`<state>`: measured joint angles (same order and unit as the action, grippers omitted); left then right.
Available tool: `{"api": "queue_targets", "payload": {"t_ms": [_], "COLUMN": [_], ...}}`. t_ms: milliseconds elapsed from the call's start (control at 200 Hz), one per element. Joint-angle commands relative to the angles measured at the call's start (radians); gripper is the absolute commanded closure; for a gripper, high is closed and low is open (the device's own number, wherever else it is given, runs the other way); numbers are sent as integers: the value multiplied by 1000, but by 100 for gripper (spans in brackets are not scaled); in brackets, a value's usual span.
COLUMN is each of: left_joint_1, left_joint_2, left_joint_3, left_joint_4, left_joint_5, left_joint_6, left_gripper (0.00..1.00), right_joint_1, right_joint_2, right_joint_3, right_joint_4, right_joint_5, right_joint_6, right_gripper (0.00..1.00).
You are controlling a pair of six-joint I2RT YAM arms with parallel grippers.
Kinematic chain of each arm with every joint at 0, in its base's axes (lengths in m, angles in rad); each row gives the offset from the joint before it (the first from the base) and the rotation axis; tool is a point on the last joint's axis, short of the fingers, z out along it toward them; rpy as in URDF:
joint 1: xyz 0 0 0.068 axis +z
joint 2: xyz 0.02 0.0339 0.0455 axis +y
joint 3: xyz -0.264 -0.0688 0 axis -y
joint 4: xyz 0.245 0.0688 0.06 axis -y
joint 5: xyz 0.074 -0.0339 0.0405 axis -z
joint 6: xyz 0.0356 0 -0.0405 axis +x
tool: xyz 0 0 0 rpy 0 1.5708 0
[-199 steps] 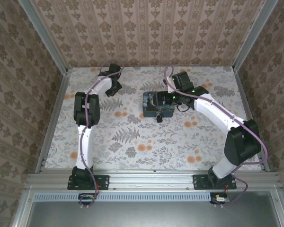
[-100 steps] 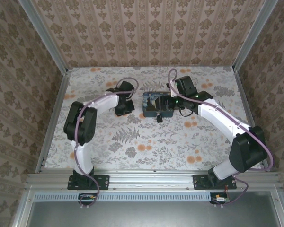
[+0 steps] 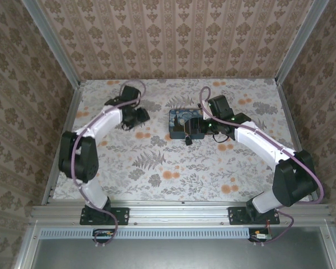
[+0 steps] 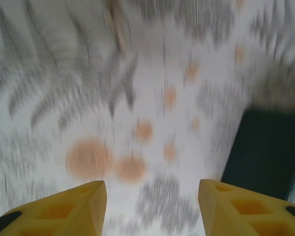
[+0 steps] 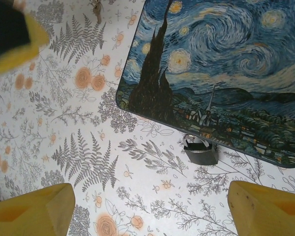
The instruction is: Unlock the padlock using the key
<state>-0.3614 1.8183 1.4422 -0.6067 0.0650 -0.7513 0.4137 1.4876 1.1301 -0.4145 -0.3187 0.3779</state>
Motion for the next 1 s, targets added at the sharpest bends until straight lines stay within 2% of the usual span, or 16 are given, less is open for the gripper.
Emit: {"api": "queue_targets", "payload": {"t_ms": [0, 120, 220, 320, 585, 890, 995], "left_joint_1": [5, 16, 29, 33, 51, 73, 82], "left_joint_2": [154, 338, 420, 466, 469, 477, 494], "left_joint_3": [190, 397, 449, 478, 422, 390, 389], "left_joint_4": [28, -28, -49, -93, -73, -25, -13], "left_joint_5": [-82, -110, -181, -272, -331, -280, -253], "left_joint_6": [-135, -296, -426, -496, -515, -478, -468], "left_gripper": [48, 52, 56, 58, 61, 73, 82], "right_joint_1": [5, 6, 5, 6, 5, 4, 4], "right_joint_2": [5, 9, 4, -1, 17, 27, 26], "right_joint_3": [24, 22, 10, 2, 18, 30, 32], "right_joint_4": [11, 7, 4, 3, -17, -19, -20], "right_joint_5": [-24, -28, -36, -64, -76, -79, -79], "right_joint_6": [8, 1, -1, 1, -29, -38, -37], "right_gripper": [17, 17, 17, 17, 17, 17, 17]}}
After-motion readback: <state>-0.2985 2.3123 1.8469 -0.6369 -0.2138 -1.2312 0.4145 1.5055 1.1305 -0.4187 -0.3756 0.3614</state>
